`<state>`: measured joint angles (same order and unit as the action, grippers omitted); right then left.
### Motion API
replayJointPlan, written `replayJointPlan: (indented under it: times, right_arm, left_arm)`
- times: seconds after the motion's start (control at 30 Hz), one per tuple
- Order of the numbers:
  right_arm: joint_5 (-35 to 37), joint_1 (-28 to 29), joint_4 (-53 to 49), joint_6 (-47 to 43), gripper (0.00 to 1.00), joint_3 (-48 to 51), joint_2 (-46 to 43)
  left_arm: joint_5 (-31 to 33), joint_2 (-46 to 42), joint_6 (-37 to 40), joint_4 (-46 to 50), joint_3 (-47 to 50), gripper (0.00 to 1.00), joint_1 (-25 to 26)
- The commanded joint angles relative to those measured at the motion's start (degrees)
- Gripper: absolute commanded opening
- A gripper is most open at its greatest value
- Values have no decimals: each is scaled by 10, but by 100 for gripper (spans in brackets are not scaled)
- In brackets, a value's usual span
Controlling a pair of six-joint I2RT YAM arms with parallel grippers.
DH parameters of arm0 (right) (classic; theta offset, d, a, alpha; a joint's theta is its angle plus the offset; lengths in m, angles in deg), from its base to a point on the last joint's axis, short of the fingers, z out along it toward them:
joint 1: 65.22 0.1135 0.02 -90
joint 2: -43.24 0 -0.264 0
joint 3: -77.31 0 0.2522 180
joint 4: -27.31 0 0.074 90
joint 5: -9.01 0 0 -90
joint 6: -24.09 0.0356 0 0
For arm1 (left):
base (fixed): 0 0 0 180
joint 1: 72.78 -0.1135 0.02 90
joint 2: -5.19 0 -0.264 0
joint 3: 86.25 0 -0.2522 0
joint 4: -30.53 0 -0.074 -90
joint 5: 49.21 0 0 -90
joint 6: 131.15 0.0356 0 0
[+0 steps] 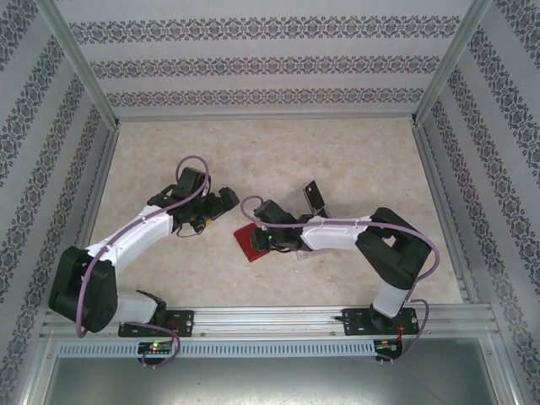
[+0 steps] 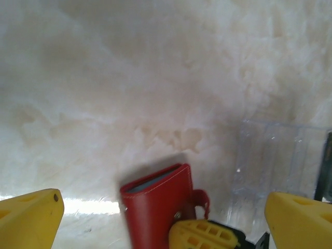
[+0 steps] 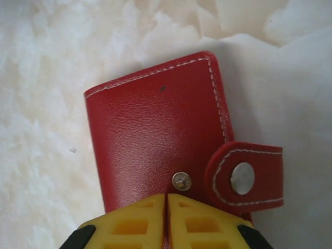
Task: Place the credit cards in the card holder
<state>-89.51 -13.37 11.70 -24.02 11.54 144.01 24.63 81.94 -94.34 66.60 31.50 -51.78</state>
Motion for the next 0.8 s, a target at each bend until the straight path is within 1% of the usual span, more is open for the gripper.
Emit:
replayJointPlan:
  times: [0.0,0.13,0.23,0.4,0.5,0.57,0.67,0.77]
  right_arm:
    - [-15,1,11,9,13,7,27]
    - [-28,1,8,7,16,0,15]
    - [-25,1,-15,0,21,-8,-36]
    - [10,-3,-81,-19,34,-19,-127]
    - [37,-16,-130,-33,38,-25,-155]
    - [61,-21,-155,-42,42,-29,-158]
    - [72,-27,-185,-58,43,-45,-137]
    - [69,-27,-189,-71,43,-59,-106]
  left_arm:
    - [-29,-20,-16,-39,19,100,7]
    - [-32,-29,-26,-55,42,100,17]
    - [-32,-38,-35,-71,59,100,23]
    - [-28,-40,-67,-129,90,100,28]
    - [-29,-25,-77,-161,96,100,30]
    - [-34,-8,-87,-183,96,100,30]
    - [-39,17,-102,-218,95,100,33]
    - [-40,37,-106,-227,84,100,33]
